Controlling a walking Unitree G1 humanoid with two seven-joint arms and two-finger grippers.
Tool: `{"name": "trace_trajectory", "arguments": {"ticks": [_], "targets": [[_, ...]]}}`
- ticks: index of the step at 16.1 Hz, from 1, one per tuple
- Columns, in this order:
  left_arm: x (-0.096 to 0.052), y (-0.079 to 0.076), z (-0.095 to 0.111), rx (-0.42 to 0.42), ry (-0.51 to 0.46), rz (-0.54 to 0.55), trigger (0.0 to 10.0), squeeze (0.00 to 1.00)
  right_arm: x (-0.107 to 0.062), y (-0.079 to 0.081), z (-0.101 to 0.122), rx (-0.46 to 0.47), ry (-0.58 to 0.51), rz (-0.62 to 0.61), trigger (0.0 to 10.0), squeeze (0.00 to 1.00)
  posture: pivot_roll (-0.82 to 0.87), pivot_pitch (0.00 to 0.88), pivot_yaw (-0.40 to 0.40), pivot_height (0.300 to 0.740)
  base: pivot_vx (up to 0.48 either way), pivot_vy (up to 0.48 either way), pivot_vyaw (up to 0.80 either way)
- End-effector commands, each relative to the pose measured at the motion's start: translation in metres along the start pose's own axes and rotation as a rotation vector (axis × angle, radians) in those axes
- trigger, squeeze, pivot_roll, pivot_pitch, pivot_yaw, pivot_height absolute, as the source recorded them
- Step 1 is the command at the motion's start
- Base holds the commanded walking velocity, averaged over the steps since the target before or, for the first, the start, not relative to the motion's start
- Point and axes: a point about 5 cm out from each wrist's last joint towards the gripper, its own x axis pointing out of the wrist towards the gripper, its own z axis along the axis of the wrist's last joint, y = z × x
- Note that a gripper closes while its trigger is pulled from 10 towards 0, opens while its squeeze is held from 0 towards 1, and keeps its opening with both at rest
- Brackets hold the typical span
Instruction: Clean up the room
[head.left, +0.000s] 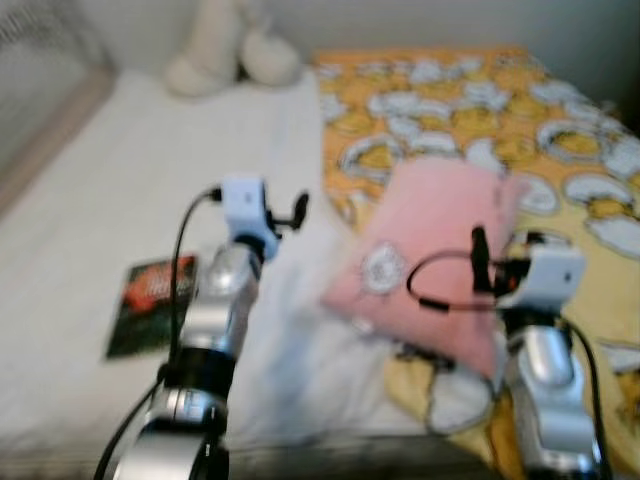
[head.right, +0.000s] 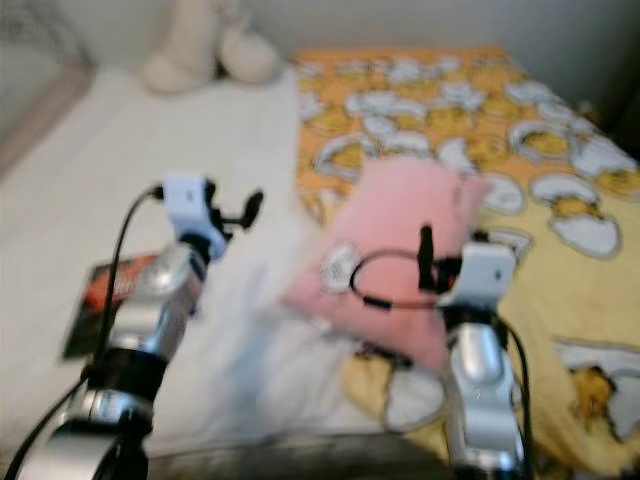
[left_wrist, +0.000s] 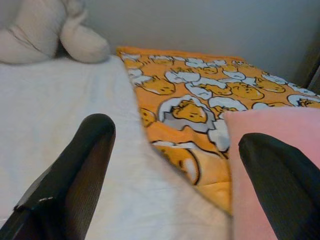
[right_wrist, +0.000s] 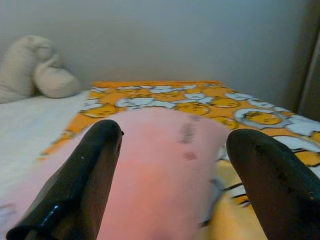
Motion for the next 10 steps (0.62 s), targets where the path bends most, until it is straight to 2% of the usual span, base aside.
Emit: {"name": "trace_trajectory", "arguments": {"ticks": [1, 4, 6, 9, 10], "targets": [[0.005, -0.014, 0.000, -0.015, 0.011, -0.050, 10.0, 0.00, 0.003, -0.007, 0.005, 0.006, -0.008, -0.013, 10.0, 0.00, -0.22, 0.000, 0.057, 0.740, 0.000, 0.000, 0.00], [0.016, -0.019, 0.001, -0.062, 0.036, -0.135, 10.0, 0.00, 0.010, -0.009, 0.007, 0.082, 0.028, -0.032, 10.0, 0.00, -0.23, 0.000, 0.042, 0.740, 0.000, 0.000, 0.00], [0.023, -0.027, -0.002, -0.146, 0.087, -0.197, 10.0, 0.00, 0.015, -0.011, 0.008, 0.157, 0.060, -0.049, 10.0, 0.00, -0.24, 0.000, 0.042, 0.740, 0.000, 0.000, 0.00], [0.031, -0.030, -0.011, -0.241, 0.182, -0.246, 10.0, 0.00, 0.015, -0.015, -0.003, 0.347, 0.159, -0.112, 10.0, 0.00, -0.26, 0.044, 0.049, 0.740, 0.000, 0.000, 0.00], [0.032, -0.031, -0.011, -0.261, 0.185, -0.256, 10.0, 0.00, 0.014, -0.015, -0.005, 0.367, 0.170, -0.121, 10.0, 0.00, -0.26, 0.051, 0.050, 0.740, 0.000, 0.000, 0.00]]}}
